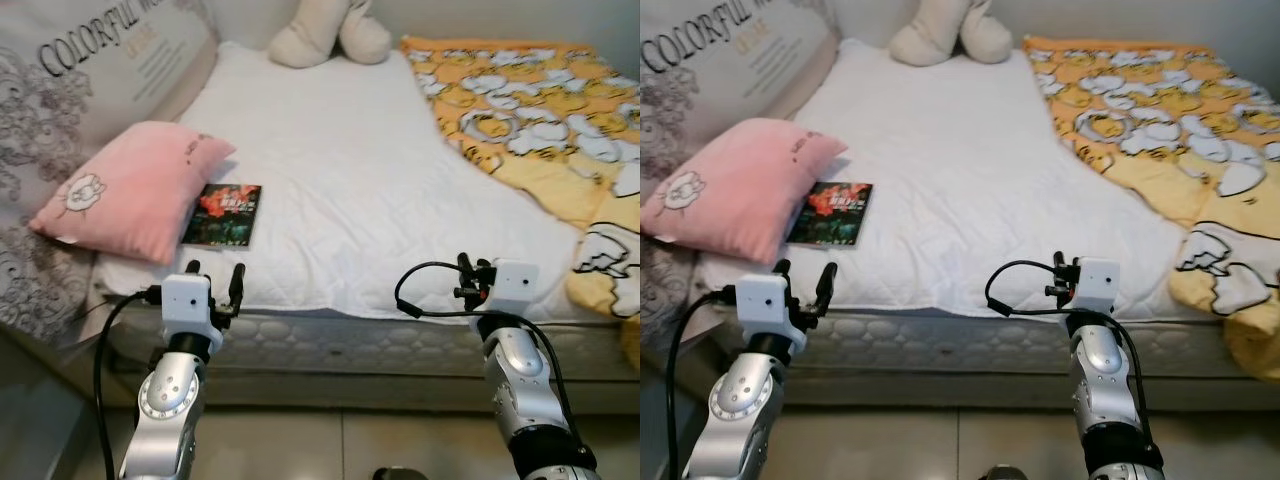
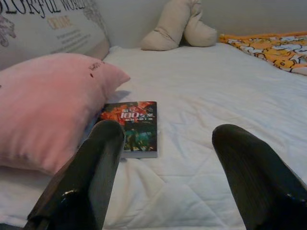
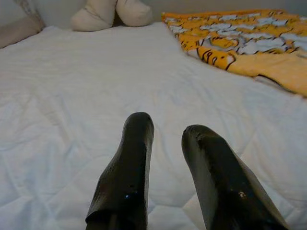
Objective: Clean up the room
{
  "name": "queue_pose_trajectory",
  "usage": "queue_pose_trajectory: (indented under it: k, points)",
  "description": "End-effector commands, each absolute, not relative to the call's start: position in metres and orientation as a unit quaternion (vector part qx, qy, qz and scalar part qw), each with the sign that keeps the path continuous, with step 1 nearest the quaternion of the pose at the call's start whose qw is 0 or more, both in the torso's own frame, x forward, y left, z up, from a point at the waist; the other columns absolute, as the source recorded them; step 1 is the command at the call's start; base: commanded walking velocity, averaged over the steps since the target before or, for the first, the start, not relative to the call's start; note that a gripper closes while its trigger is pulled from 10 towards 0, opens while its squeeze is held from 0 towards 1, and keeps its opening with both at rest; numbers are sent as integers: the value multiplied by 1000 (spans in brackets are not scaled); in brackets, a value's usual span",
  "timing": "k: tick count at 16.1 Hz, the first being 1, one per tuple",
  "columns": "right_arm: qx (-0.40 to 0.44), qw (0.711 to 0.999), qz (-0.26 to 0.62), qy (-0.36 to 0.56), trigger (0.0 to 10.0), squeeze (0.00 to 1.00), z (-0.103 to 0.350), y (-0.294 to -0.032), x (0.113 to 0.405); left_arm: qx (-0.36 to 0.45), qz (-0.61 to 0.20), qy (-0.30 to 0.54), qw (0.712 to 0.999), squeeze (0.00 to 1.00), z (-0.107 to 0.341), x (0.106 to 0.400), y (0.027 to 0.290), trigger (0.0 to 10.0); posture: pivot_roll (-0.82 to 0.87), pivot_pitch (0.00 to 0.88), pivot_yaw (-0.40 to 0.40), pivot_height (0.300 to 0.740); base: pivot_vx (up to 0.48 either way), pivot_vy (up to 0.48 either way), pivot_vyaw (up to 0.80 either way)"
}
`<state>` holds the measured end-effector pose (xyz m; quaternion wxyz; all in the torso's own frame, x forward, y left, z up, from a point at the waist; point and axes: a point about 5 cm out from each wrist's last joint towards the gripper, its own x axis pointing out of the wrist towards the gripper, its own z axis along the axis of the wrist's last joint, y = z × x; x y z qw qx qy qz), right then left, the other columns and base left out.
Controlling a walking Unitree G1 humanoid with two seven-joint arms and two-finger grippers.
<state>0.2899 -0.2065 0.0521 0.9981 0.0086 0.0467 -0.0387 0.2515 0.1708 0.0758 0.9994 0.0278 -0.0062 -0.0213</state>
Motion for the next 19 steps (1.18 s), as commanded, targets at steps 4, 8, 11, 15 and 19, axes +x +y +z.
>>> queue_pose_trajectory:
  k: [4,8,11,15,19]
  points:
    - [-49,997,-62,0,10000,1000,72,-220,293,29,57,-2,998,1000,71,244,185,10000,-97,0,58,740,0,0,0]
    - [-60,998,-35,6,10000,1000,70,-215,292,61,16,-4,998,1000,72,248,178,10000,-96,0,53,740,0,0,0]
    - [-72,997,-8,9,10000,1000,66,-206,289,78,-3,8,997,1000,68,250,173,10000,-100,0,54,740,0,0,0]
    - [-62,998,-18,18,10000,1000,62,-209,286,66,-2,1,998,1000,72,253,177,10000,-108,0,68,740,0,0,0]
    - [-75,997,-4,24,10000,1000,60,-207,285,81,-23,-1,996,1000,73,256,174,10000,-114,0,75,740,0,0,0]
